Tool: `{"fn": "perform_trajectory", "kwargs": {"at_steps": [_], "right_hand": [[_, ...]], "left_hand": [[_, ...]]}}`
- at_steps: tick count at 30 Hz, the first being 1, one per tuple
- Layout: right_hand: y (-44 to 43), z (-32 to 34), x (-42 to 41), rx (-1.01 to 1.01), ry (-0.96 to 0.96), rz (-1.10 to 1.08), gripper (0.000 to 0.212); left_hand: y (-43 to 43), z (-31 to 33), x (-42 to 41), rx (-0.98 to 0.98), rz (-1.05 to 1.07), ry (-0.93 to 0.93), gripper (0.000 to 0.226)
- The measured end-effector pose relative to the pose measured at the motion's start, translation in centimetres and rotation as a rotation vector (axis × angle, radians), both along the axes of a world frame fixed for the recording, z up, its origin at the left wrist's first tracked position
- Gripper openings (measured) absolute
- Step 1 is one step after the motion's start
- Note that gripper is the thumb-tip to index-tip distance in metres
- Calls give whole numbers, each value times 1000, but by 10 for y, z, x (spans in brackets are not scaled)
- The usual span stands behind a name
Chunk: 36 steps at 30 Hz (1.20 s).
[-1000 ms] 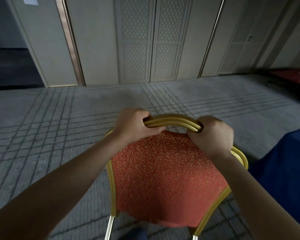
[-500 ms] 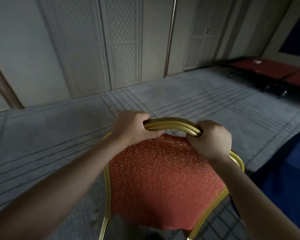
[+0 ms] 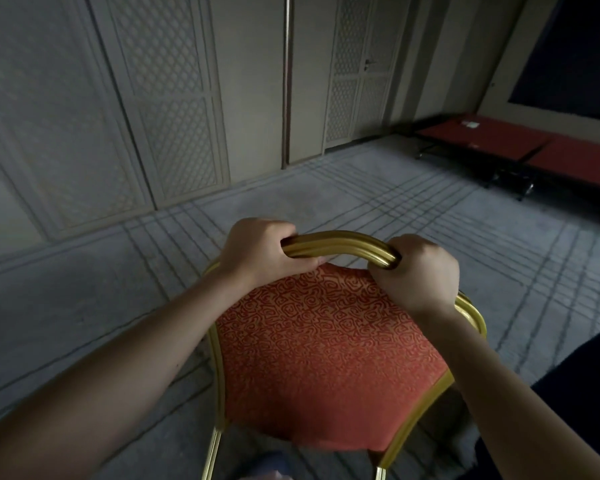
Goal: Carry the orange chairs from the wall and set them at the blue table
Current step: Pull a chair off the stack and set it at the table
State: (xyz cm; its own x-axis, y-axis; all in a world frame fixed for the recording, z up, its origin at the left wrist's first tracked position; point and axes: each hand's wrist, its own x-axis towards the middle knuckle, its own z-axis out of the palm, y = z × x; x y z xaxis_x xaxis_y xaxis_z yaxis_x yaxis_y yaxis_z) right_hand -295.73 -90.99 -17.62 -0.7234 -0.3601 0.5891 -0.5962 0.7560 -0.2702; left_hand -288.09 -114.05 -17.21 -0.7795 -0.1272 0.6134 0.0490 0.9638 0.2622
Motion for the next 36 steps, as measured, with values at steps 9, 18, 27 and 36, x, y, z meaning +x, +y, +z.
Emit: {"fn": "perform_trajectory", "kwargs": {"at_steps": [9,18,27,36], "right_hand": [[34,-13,-265,16,-47,-253,16],[119,-9,-504,-69,-15,-531,20],[256,-15,-730,-48,-64,-727,22],[420,0,-885,-79,-36,-1010,30]], "left_hand": [[20,-12,-323,-60,-220,17,61],[112,6,-630,-66,-520,-16,52],[263,-4,-900,-63,-738,-36,50],[463,8,-1112,-73,-1009,-16,52]]}}
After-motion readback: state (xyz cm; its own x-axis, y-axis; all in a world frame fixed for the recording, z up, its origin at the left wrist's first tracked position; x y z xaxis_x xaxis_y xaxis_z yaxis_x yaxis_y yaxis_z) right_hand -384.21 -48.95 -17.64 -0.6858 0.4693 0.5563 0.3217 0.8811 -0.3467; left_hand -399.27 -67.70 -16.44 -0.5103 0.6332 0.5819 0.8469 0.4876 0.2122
